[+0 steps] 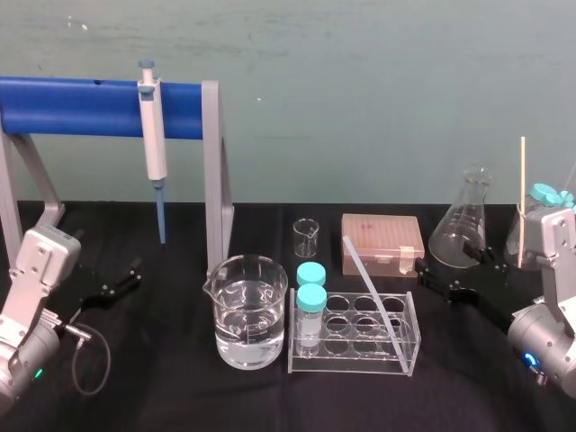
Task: Pick up the stirring rod with one hand, then place it down.
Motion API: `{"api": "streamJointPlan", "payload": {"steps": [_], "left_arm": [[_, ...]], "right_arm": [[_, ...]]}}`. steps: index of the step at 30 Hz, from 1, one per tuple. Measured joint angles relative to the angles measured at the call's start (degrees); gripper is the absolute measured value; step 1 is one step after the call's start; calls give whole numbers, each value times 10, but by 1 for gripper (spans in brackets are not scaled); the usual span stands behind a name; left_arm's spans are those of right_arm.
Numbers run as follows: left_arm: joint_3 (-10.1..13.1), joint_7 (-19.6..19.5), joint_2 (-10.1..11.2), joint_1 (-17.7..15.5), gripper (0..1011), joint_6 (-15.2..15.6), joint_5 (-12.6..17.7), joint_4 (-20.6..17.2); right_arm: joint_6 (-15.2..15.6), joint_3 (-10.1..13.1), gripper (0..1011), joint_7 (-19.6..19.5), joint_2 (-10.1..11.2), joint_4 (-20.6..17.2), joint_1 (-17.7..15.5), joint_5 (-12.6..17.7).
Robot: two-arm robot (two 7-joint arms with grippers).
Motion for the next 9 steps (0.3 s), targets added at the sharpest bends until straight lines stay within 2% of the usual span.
{"api": "streamJointPlan", "payload": {"steps": [9], "left_arm": [[0, 0, 0, 0, 1000, 0, 0, 0]], "right_arm": [[0, 0, 1003, 0, 0, 0, 0, 0]]}}
